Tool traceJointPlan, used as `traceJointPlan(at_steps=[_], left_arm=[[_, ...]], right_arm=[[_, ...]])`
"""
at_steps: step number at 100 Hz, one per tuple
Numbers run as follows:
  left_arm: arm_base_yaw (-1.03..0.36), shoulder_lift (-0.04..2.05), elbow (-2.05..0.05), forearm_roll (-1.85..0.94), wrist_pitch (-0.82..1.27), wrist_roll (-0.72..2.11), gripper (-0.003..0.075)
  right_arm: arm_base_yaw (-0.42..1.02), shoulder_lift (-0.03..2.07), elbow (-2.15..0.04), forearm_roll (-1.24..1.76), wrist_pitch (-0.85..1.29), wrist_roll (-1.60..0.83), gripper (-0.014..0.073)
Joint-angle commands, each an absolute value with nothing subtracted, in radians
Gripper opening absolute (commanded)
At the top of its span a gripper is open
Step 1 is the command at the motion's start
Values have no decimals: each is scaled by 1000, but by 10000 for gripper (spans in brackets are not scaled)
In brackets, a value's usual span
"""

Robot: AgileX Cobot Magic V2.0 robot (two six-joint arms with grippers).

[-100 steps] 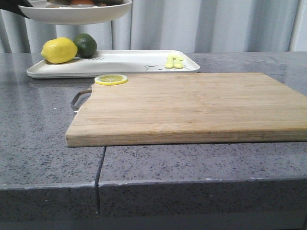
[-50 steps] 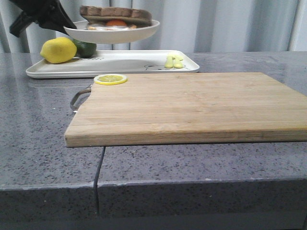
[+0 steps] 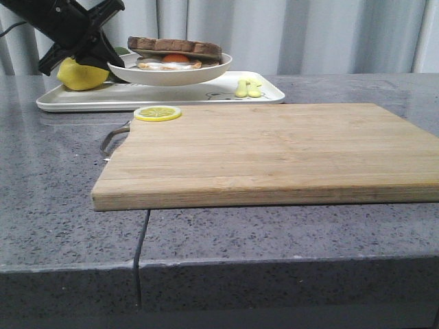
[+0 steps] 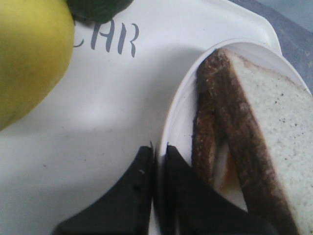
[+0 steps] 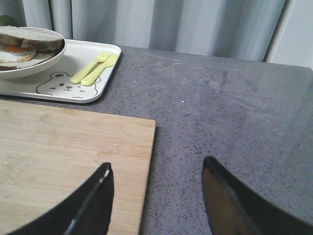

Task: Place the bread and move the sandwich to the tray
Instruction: 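Lower the plate onto the white tray and open the left gripper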

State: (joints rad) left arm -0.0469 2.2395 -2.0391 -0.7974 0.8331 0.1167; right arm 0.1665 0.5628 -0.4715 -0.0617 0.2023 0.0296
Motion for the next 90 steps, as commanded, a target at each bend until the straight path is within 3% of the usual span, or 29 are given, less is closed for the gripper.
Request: traceJointPlan(at_steps=[1, 90], left_arm=[[-50, 2182, -2097, -872, 803, 111, -19], [-50, 2251, -2142, -872, 841, 111, -19]], right_arm=[[160, 561, -499, -61, 127, 25, 418], [160, 561, -499, -61, 127, 25, 418]])
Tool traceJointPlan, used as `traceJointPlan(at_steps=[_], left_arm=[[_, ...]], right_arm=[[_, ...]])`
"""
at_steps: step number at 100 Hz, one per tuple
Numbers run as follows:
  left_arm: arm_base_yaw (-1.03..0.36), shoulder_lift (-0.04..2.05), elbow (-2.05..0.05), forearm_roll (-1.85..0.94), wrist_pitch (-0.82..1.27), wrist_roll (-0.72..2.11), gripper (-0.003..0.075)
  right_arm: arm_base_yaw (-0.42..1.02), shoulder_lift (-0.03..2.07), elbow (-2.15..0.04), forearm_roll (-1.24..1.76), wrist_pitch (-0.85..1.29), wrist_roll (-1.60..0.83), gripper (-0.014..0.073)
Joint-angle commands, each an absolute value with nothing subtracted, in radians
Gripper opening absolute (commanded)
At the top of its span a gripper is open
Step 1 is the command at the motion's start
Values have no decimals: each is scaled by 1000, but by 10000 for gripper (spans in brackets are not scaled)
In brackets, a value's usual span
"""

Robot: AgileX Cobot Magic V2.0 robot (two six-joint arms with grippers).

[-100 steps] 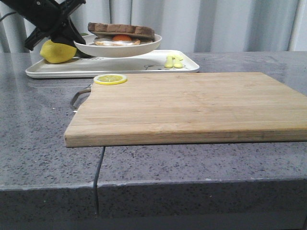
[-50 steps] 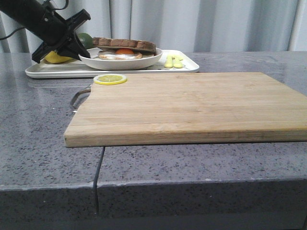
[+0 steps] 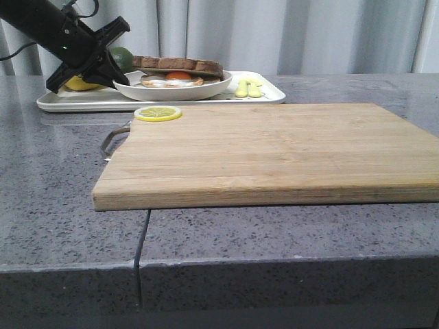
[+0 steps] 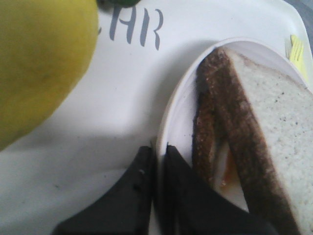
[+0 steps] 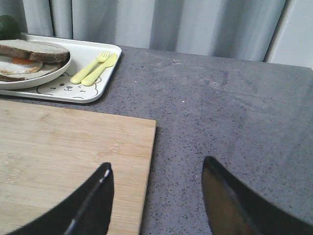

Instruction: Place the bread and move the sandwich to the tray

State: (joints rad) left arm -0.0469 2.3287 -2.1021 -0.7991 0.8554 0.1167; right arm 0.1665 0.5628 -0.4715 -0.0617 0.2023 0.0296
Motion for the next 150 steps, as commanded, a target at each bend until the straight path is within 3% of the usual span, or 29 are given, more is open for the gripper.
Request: traceJointPlan(at_steps=[1, 21, 41, 53, 102, 150], left_arm=[[-50, 2251, -2142, -872, 841, 111, -19], [-48, 2251, -2142, -872, 869, 105, 8], [-31, 2251, -2142, -866, 897, 86, 242], [-14, 2251, -2142, -866, 929, 80, 333], [27, 2187, -2173, -805, 1067, 80, 337], [18, 1891, -2177, -534, 1113, 92, 337]], right_arm=[[160, 561, -499, -61, 127, 25, 418], [160, 561, -499, -61, 127, 25, 418], [160, 561, -499, -61, 127, 25, 418], [160, 561, -499, -61, 127, 25, 418], [160, 561, -499, -61, 100, 25, 418], [160, 561, -499, -61, 88, 25, 418]])
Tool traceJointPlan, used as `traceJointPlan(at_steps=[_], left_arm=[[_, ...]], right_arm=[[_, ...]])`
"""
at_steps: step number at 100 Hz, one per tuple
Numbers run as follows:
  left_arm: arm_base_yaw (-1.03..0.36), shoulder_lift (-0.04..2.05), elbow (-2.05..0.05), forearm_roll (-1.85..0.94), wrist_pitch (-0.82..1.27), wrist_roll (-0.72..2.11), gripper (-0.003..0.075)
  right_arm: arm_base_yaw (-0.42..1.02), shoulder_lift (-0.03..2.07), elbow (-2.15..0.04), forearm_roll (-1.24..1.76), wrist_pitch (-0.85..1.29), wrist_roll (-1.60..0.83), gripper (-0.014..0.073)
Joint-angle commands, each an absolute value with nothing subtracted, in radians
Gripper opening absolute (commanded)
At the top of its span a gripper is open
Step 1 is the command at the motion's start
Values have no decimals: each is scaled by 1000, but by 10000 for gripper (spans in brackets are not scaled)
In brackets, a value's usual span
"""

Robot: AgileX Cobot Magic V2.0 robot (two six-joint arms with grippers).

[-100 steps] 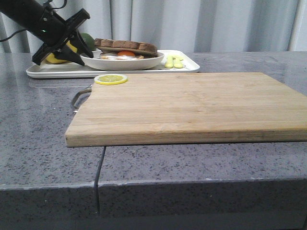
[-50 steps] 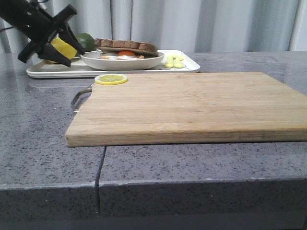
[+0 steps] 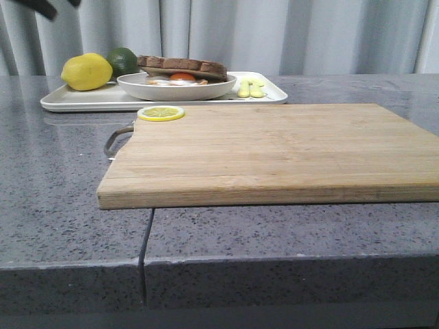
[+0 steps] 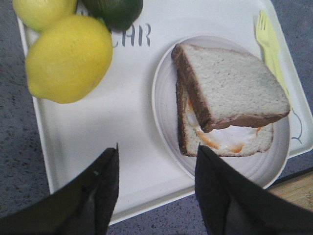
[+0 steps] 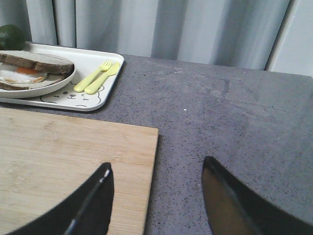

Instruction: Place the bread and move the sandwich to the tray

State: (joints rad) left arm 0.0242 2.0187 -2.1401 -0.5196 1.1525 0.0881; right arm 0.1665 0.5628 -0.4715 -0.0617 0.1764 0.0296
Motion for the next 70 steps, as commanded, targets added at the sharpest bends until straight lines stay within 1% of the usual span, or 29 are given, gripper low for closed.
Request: traceJointPlan(at_steps=[1, 18, 32, 46, 58, 70], left_arm=[[18, 1886, -2177, -534, 1113, 97, 337], [9, 1743, -2125, -524, 1093, 154, 337], [-26, 1577, -1942, -465, 984, 212, 337], [-62, 1364, -1607, -441, 784, 230, 337], [-84, 1156, -1264, -441, 517, 234, 337], [-98, 934, -987, -441, 308, 235, 337]], right_arm=[[160, 561, -499, -61, 88, 25, 418], [160, 561, -499, -61, 87, 25, 418], [160, 561, -499, -61, 88, 25, 418], [160, 561, -499, -61, 88, 25, 418], [160, 561, -499, -61, 89, 25, 418], [160, 561, -499, -61, 89, 25, 418]])
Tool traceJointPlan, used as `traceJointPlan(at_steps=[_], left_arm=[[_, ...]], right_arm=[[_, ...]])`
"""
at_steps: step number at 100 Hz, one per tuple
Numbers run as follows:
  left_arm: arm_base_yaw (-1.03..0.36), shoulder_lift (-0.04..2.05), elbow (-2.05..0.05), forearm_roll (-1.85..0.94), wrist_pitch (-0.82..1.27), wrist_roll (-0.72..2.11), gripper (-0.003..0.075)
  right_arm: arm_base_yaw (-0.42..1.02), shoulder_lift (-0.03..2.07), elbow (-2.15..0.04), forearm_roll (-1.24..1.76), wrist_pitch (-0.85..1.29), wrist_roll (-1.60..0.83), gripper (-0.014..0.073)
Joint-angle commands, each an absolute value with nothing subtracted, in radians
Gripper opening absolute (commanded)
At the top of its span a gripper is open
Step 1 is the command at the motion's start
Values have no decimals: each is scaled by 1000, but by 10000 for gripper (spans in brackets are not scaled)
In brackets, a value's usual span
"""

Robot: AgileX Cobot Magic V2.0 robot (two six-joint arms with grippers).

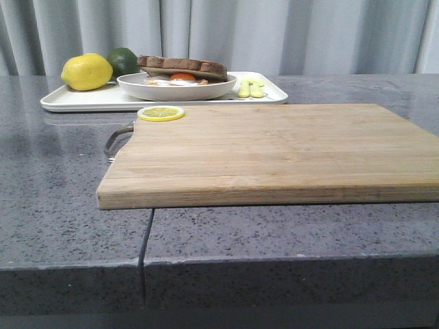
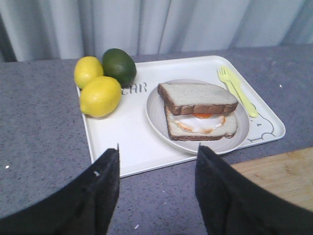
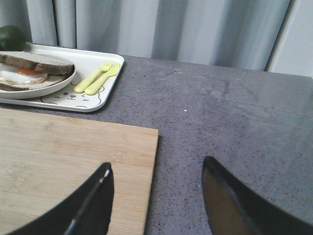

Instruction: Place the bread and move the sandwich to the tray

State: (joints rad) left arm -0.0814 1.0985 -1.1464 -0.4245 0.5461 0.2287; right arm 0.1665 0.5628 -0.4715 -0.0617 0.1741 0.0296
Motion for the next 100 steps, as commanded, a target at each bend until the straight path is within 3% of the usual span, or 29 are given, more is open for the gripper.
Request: traceJointPlan(at_steps=[1, 21, 43, 86, 100], left_arm=[[-98, 921, -973, -441, 300, 235, 337], [-100, 585, -673, -441, 173, 235, 337], [-100, 339, -517, -441, 166, 235, 337], [-100, 294, -401, -443, 177, 235, 337], [-100, 294, -401, -443, 177, 235, 272]], right_arm=[[160, 561, -499, -61, 89, 25, 418], [160, 561, -499, -61, 90, 25, 418], [160, 561, -499, -62, 97, 22, 414], [167, 425, -346, -59, -13, 16, 413], [167, 423, -339, -59, 0, 16, 366]])
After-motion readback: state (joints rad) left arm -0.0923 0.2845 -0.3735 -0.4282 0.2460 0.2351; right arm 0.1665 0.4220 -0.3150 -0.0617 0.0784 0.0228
